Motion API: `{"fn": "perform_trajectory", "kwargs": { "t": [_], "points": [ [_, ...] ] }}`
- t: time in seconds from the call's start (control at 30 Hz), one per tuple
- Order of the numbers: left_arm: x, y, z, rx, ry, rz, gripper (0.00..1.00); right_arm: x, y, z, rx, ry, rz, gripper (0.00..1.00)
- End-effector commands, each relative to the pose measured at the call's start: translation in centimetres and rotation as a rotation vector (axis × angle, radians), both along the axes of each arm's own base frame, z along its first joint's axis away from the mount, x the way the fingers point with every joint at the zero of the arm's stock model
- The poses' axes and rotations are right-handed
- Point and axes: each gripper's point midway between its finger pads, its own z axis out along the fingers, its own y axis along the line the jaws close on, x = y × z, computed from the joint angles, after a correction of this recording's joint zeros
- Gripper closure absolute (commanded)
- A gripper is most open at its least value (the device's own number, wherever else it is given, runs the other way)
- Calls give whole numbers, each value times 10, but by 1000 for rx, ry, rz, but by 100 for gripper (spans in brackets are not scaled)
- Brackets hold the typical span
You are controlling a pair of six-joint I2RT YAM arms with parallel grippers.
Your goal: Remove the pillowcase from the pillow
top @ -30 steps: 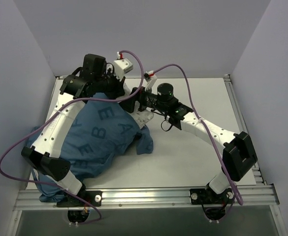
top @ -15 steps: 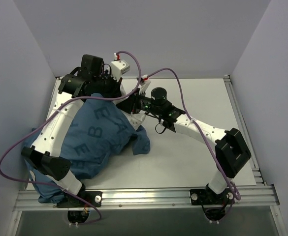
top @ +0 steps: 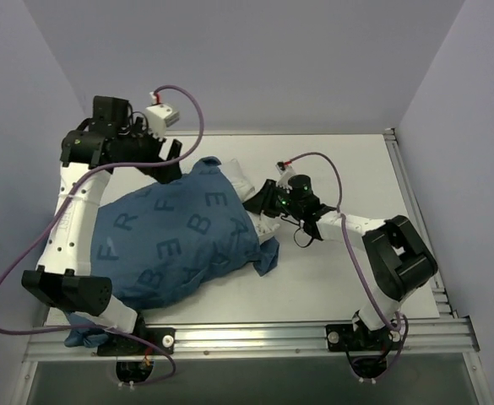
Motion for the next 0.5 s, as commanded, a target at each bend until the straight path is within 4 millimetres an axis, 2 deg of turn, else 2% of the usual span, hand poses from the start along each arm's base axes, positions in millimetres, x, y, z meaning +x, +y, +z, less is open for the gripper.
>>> {"fn": "perform_trajectory", "kwargs": {
  "t": [0.0, 0.03, 0.07, 0.1, 0.13, 0.2, 0.23, 0.27, 0.33, 0.37, 0.43, 0.47],
  "points": [
    [-51, 54, -13, 66, 107, 87, 6, 20, -46, 18, 108, -24, -145, 100],
    [-65, 64, -35, 89, 183, 102, 6, 24, -58, 20, 139, -20, -184, 100],
    [-73, 72, -43, 102, 208, 119, 6, 24, -72, 26, 149, -27, -216, 100],
    [-83, 85, -45, 127, 197, 136, 6, 22, -87, 19, 138, -11, -252, 100],
    [-94, 97, -62, 141, 254, 165, 6, 32, -115, 18, 123, -20, -327, 100],
    [-108, 115, -69, 170, 258, 203, 6, 31, -146, 24, 91, -22, -401, 100],
    [-113, 119, -74, 172, 275, 209, 6, 30, -162, 21, 72, -18, -436, 100],
    [-120, 122, -83, 173, 302, 210, 6, 31, -189, 27, 46, -34, -500, 100],
    [-128, 125, -87, 170, 315, 194, 6, 27, -214, 27, 18, -36, -558, 100],
    [-133, 123, -94, 165, 333, 170, 6, 25, -236, 30, 6, -37, -615, 100],
    [-140, 116, -100, 152, 336, 97, 6, 21, -250, 31, 3, -36, -653, 100],
    [-146, 114, -112, 150, 369, 74, 6, 17, -259, 29, 4, -26, -682, 100]
  ]
}}
